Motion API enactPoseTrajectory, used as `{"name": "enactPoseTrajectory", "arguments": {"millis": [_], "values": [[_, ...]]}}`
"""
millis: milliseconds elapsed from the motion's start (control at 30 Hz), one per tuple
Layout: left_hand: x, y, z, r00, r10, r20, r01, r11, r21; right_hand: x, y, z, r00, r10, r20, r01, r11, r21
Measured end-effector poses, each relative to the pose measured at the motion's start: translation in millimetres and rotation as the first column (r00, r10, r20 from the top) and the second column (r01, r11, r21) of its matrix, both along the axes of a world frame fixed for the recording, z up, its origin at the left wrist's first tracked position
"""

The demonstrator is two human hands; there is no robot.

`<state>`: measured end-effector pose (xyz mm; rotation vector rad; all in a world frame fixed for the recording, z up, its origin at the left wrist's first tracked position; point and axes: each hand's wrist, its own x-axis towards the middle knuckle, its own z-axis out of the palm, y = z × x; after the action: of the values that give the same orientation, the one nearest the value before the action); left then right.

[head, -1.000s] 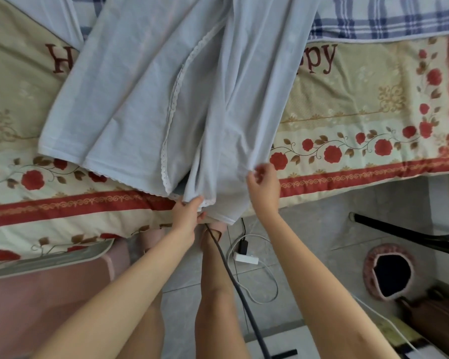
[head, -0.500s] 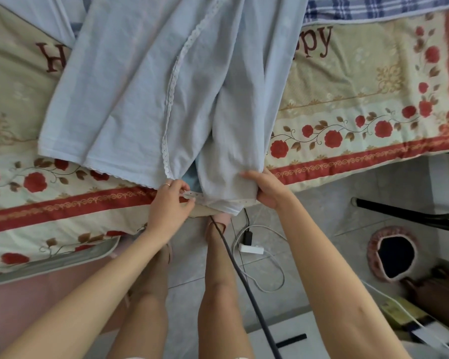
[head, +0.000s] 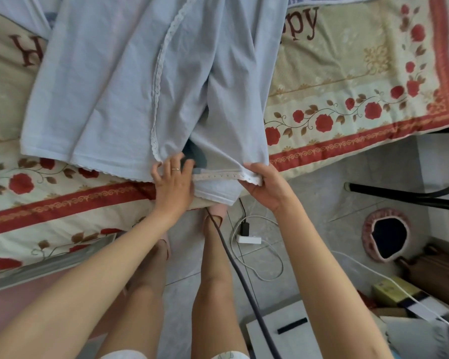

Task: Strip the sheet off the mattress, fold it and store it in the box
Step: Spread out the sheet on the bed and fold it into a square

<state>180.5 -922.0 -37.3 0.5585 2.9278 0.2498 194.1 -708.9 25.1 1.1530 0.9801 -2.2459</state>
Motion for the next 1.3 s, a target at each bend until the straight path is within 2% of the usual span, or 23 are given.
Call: {"name": "enactPoseTrajectory", "arguments": {"millis": [100,200,300,400,533,600,667,767,867,933,1100,1200,1300], "values": [[-20,-20,8,0.988,0.151,-0.011,-0.151,0.988,0.027,-4,-2,6,1.0,-0.021,-0.007,0.021,0.999,0.025],[-34,-52,9,0.972,0.233,0.015,-0.234,0.972,0.035,1,-4,0,0.999,0.013,0.043,-0.019,0.99,0.14],[-46,-82,8,0.955,0.269,0.124,-0.257,0.961,-0.103,10,-8,-12,0.993,-0.016,0.119,-0.014,0.968,0.252],[-65,-104,9,0.974,0.169,0.15,-0.127,0.958,-0.256,16,-12,-19,0.983,-0.08,0.167,0.016,0.935,0.355],[-89,-128,11,0.987,0.026,0.156,0.026,0.947,-0.32,13,-23,-23,0.972,-0.116,0.206,0.005,0.881,0.473],[-99,-142,12,0.988,-0.003,0.155,0.049,0.954,-0.295,12,-33,-25,0.967,-0.089,0.239,-0.044,0.864,0.501],[-111,-156,19,0.992,-0.06,0.113,0.08,0.979,-0.188,12,-40,-29,0.958,-0.07,0.278,-0.085,0.857,0.509],[-138,-183,42,0.981,-0.189,-0.049,0.185,0.98,-0.07,12,-46,-34,0.944,-0.064,0.323,-0.13,0.829,0.545],[-172,-219,63,0.96,-0.235,-0.15,0.216,0.968,-0.131,11,-56,-39,0.956,0.014,0.292,-0.168,0.844,0.509],[-189,-240,69,0.976,-0.192,-0.104,0.165,0.96,-0.226,9,-70,-43,0.956,0.073,0.285,-0.217,0.827,0.519],[-188,-240,44,0.982,-0.171,0.083,0.19,0.849,-0.493,13,-94,-55,0.919,0.163,0.359,-0.38,0.607,0.698],[-179,-219,35,0.981,0.01,0.195,0.123,0.741,-0.66,13,-96,-59,0.863,0.243,0.442,-0.502,0.505,0.702],[-161,-187,33,0.951,0.215,0.222,0.021,0.672,-0.74,0,-84,-54,0.725,0.374,0.579,-0.689,0.42,0.59]]}}
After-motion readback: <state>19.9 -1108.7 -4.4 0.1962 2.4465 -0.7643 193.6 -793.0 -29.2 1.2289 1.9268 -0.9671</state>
